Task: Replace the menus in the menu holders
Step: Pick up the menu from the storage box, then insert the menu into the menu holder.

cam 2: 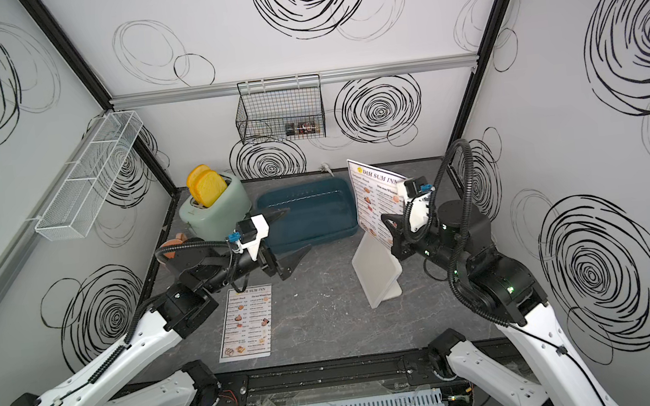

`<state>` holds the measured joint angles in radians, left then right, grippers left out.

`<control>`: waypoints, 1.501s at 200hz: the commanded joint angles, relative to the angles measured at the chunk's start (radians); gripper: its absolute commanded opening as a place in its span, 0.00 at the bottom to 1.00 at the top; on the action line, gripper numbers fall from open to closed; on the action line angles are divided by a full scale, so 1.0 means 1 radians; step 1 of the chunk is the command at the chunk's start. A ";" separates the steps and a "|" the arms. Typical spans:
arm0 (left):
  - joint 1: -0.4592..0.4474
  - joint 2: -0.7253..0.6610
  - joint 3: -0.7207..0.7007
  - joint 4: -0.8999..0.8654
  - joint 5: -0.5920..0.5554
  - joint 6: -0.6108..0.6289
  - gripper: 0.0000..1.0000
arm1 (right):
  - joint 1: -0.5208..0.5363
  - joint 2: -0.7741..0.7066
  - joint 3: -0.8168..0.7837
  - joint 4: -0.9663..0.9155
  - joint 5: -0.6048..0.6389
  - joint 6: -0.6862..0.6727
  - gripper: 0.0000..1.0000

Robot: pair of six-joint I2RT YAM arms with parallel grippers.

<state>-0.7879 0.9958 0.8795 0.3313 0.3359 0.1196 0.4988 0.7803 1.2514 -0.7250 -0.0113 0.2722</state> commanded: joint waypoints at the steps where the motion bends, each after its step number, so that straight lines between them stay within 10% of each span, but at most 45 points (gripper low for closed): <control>1: -0.107 0.039 -0.028 0.110 -0.147 -0.061 1.00 | -0.022 -0.009 0.035 -0.102 0.157 0.186 0.00; 35: -0.279 0.122 -0.072 0.166 -0.232 -0.052 0.98 | -0.123 -0.023 -0.039 -0.035 0.110 0.211 0.00; 125: -0.438 0.380 -0.083 0.250 -0.367 -0.025 0.96 | -0.700 0.016 -0.153 0.118 -0.582 0.119 0.00; 300: -0.438 0.572 -0.136 0.502 -0.481 -0.089 0.96 | -0.780 -0.219 -0.474 0.460 -0.806 0.459 0.00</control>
<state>-1.2297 1.5818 0.7593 0.7662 -0.1318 0.0517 -0.2768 0.5621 0.7982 -0.3481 -0.7803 0.6846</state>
